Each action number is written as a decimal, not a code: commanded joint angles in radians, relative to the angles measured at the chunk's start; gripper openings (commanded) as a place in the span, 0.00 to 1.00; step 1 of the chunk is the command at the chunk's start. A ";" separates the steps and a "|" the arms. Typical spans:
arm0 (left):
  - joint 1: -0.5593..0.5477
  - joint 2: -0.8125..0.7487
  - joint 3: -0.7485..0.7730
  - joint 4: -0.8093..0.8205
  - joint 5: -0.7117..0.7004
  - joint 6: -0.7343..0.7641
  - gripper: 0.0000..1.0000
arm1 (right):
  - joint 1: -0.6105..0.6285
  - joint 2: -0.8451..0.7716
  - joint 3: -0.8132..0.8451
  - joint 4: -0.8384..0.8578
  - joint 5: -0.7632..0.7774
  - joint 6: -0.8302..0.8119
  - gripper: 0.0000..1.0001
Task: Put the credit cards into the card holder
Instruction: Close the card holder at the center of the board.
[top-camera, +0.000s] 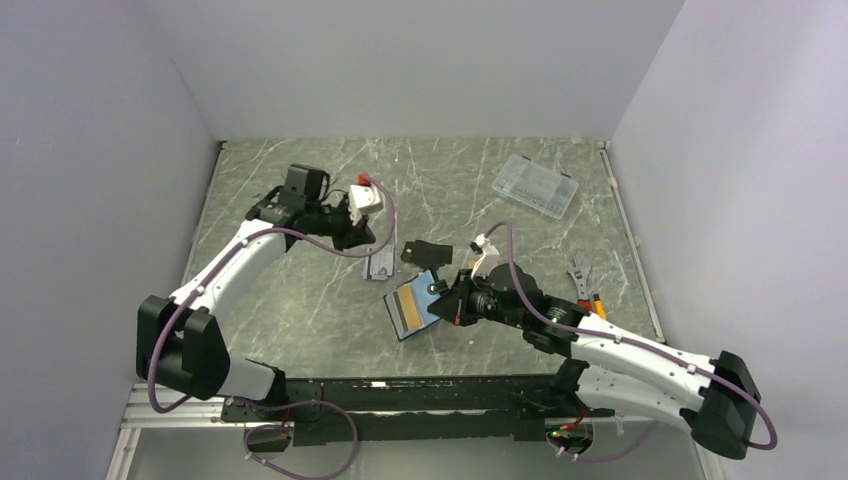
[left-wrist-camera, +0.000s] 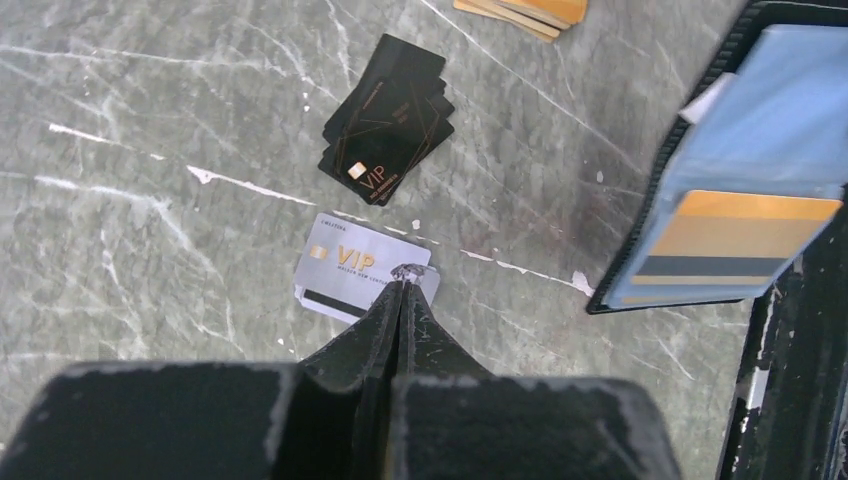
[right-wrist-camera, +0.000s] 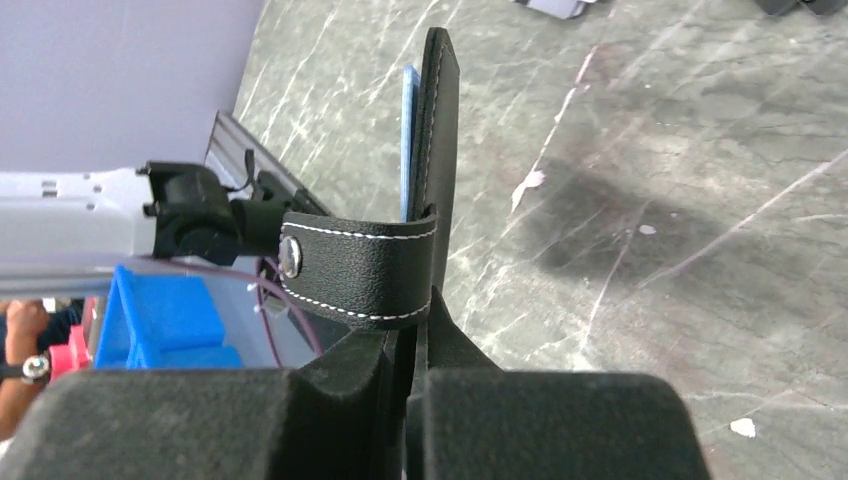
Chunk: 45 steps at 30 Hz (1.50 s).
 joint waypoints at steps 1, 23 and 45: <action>0.116 -0.065 -0.056 0.108 0.167 -0.095 0.04 | 0.054 -0.042 0.109 -0.137 0.002 -0.090 0.00; 0.045 0.063 0.012 -0.471 0.621 0.439 0.02 | 0.154 -0.086 0.299 -0.067 -0.054 -0.195 0.00; -0.100 -0.007 0.027 -0.726 0.611 0.641 0.00 | 0.127 -0.057 0.099 0.100 0.085 -0.066 0.00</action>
